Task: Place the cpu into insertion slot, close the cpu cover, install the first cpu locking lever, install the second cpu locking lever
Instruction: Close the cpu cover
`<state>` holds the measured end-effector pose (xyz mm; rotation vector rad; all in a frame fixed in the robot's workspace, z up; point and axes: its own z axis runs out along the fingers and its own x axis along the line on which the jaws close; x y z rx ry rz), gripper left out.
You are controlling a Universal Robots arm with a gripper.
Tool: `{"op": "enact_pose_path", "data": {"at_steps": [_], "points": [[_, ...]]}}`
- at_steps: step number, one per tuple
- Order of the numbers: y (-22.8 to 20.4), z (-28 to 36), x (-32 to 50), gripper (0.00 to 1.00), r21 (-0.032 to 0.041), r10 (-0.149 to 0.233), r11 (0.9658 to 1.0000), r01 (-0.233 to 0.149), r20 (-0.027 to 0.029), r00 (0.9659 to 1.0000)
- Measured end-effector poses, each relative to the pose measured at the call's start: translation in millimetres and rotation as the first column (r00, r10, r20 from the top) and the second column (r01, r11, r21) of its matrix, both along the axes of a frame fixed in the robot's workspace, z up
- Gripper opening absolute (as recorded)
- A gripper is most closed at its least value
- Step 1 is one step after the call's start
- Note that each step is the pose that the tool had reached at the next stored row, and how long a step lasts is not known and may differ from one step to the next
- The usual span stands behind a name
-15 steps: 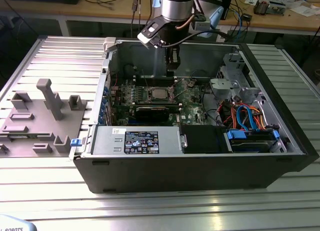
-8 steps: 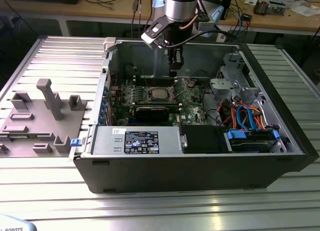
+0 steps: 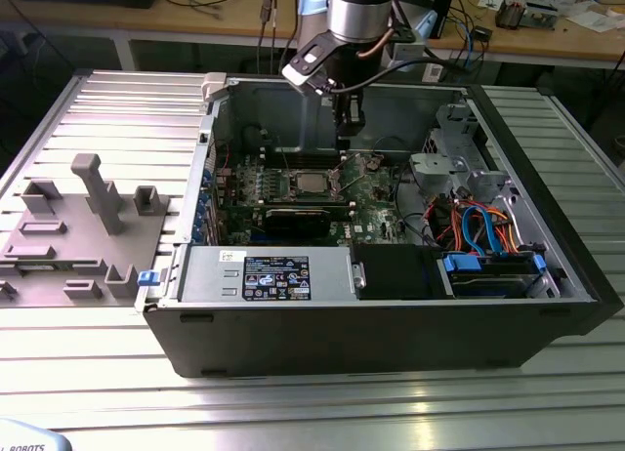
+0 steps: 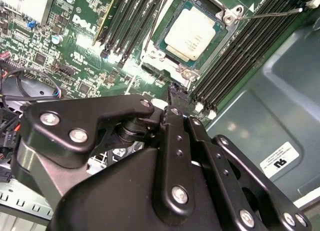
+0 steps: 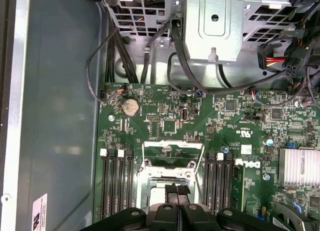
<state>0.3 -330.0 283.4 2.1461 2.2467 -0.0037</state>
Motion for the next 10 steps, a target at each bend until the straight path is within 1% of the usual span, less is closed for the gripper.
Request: {"op": "enact_pose_path", "data": {"at_steps": [10], "points": [[0.0, 0.0, 6.1, 0.11, 0.0000, 0.000, 1.0000, 0.000, -0.0001, 1.0000]]}}
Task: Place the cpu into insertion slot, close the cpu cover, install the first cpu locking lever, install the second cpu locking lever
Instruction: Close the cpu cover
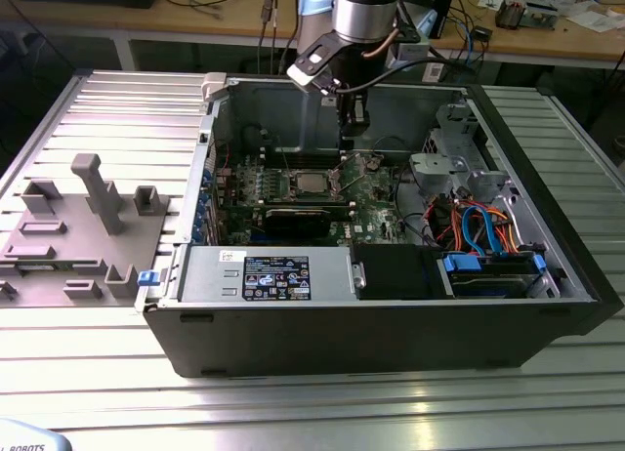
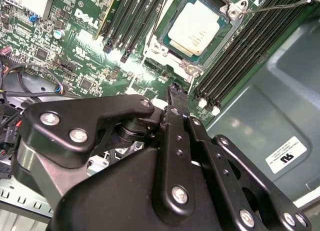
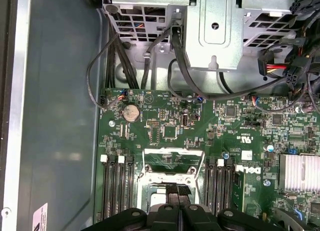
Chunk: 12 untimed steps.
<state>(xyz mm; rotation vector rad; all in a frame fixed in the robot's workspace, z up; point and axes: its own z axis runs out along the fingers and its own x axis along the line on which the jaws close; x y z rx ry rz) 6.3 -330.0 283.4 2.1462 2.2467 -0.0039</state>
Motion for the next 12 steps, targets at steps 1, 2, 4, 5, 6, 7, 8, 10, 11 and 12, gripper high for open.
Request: {"op": "enact_pose_path", "data": {"at_steps": [1, 2, 4, 5, 6, 7, 8, 10, 11, 12], "points": [[0.0, 0.0, 0.5, 0.11, 0.0000, 0.000, 1.0000, 0.000, 0.0000, 1.0000], [0.0, 0.0, 2.0, 0.11, 0.0000, 0.000, 1.0000, 0.000, 0.0000, 1.0000], [0.0, -0.1, 5.8, 0.11, 0.0000, 0.000, 1.0000, 0.000, 0.0000, 1.0000], [0.1, -0.3, 7.7, 0.11, 0.0001, 0.000, 1.0000, 0.000, 0.0000, 1.0000], [0.2, -0.5, 7.9, 0.11, 0.0002, 0.000, 1.0000, 0.000, 0.0000, 1.0000], [0.3, -0.5, 8.3, 0.11, 0.0002, 0.000, 1.0000, 0.000, -0.0001, 1.0000], [0.5, -0.7, 8.8, 0.11, 0.0002, 0.000, 1.0000, 0.000, -0.0001, 1.0000], [0.8, -0.9, 9.3, 0.11, 0.0001, 0.000, 1.0000, 0.000, -0.0002, 1.0000], [1.1, -1.0, 10.1, 0.11, 0.0001, 0.000, 1.0000, 0.000, -0.0003, 1.0000], [1.4, -1.1, 12.0, 0.11, 0.0000, 0.000, 1.0000, 0.000, -0.0009, 1.0000]]}}
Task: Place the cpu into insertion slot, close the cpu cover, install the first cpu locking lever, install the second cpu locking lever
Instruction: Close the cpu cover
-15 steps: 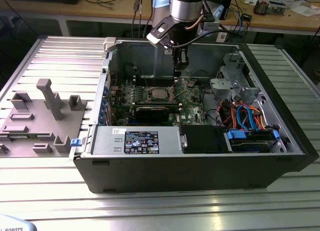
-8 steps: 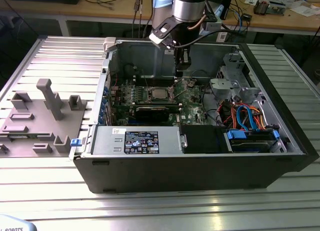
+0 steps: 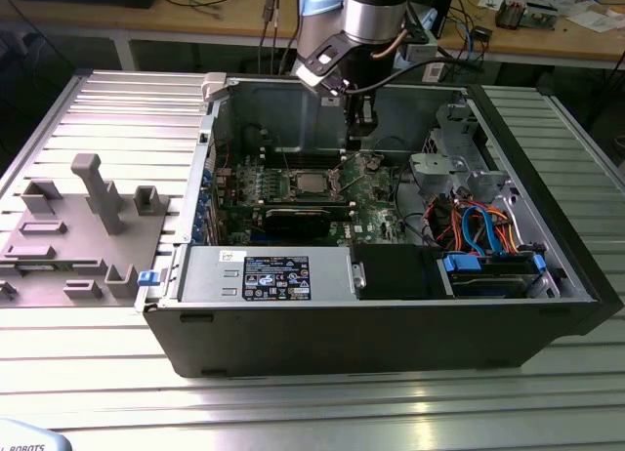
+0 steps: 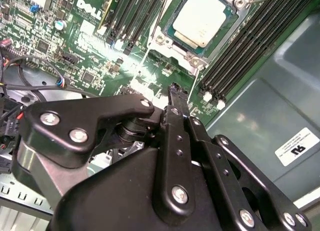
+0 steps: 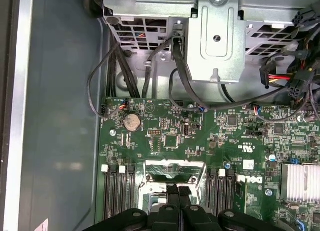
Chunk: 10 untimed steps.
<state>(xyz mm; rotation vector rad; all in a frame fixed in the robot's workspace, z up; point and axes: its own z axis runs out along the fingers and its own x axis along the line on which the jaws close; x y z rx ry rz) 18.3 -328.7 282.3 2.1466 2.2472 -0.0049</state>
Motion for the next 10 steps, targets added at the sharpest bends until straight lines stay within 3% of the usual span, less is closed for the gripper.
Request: {"op": "enact_pose_path", "data": {"at_steps": [10], "points": [[0.1, -3.6, 5.4, 0.11, 0.0000, 0.000, 1.0000, 0.000, -0.0014, 1.0000]]}}
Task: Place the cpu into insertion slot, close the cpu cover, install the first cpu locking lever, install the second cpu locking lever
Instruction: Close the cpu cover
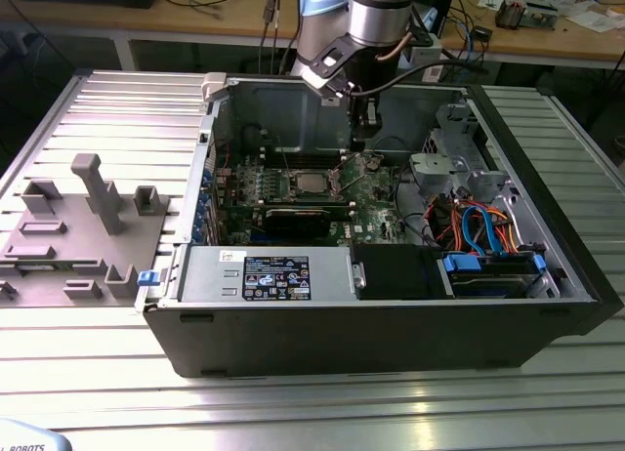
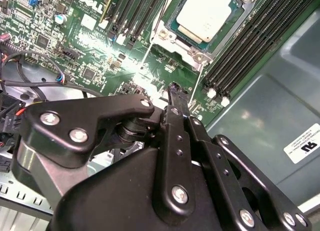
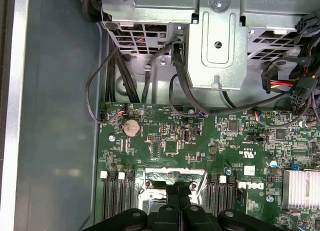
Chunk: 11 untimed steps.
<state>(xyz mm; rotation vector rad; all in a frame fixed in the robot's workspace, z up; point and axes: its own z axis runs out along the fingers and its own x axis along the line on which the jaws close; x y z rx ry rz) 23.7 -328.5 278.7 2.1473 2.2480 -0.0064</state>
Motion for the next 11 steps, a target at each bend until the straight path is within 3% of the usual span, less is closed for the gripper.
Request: {"op": "enact_pose_path", "data": {"at_steps": [11], "points": [[0.0, -3.7, 1.8, 0.11, -0.0001, 0.000, 1.0000, 0.000, -0.0004, 1.0000]]}}
